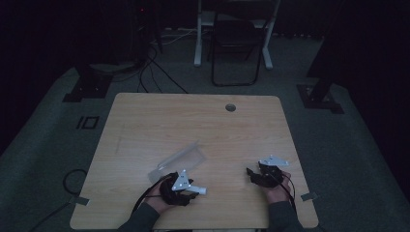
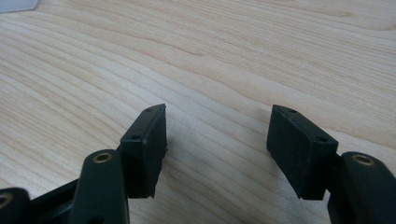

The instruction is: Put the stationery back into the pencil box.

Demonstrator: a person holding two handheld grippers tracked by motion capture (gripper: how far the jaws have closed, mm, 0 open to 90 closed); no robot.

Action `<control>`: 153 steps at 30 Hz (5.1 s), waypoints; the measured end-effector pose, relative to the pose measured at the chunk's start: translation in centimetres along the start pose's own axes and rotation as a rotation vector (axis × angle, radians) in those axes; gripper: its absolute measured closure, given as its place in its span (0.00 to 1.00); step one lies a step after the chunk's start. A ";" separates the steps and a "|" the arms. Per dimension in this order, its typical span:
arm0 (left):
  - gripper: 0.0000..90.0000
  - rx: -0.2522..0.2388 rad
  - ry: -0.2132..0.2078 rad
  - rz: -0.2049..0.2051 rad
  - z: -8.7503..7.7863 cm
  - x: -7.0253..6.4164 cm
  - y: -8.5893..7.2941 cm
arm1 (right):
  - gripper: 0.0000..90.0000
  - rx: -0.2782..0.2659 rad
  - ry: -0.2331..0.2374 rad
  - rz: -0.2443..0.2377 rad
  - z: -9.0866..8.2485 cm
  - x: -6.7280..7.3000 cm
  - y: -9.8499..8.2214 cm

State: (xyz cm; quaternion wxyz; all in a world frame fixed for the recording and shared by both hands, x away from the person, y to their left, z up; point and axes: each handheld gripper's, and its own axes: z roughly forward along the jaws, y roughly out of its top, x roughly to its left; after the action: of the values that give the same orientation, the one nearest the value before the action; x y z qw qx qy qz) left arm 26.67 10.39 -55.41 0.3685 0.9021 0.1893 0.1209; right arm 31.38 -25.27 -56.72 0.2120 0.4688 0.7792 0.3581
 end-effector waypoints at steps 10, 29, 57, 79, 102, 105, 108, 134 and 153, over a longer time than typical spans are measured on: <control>0.67 0.026 -0.017 -0.032 0.2 0.2 0.0 | 0.42 0.000 0.000 0.002 -0.1 -0.2 -0.1; 0.78 0.048 -0.007 -0.059 0.2 -0.4 0.3 | 0.37 0.003 0.026 -0.022 -0.4 -0.2 -0.4; 0.79 0.002 0.076 -0.043 -1.1 -1.1 0.9 | 0.37 0.003 0.024 -0.020 -0.4 -0.2 -0.4; 0.79 -0.021 0.112 -0.018 -2.5 -1.4 1.8 | 0.37 0.003 0.024 -0.021 -0.4 -0.2 -0.4; 0.79 -0.043 0.146 -0.002 -3.8 -1.2 2.7 | 0.37 0.003 0.024 -0.020 -0.4 -0.2 -0.4; 0.79 -0.044 0.151 -0.002 -3.9 -1.1 2.7 | 0.37 0.003 0.024 -0.021 -0.4 -0.2 -0.4; 0.79 -0.045 0.157 -0.001 -4.0 -1.0 2.8 | 0.37 0.003 0.024 -0.021 -0.4 -0.2 -0.4; 0.79 -0.048 0.233 -0.020 -4.3 -0.1 2.6 | 0.37 0.003 0.024 -0.021 -0.4 -0.2 -0.4; 0.79 -0.049 0.320 -0.033 -4.0 0.8 2.1 | 0.37 0.004 0.024 -0.021 -0.4 -0.2 -0.4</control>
State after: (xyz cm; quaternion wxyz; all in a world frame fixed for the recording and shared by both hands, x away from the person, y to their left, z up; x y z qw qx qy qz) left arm 26.45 11.86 -51.06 0.3573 0.8589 0.2575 0.2615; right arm 30.93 -25.75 -56.77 0.2055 0.4568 0.7871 0.3601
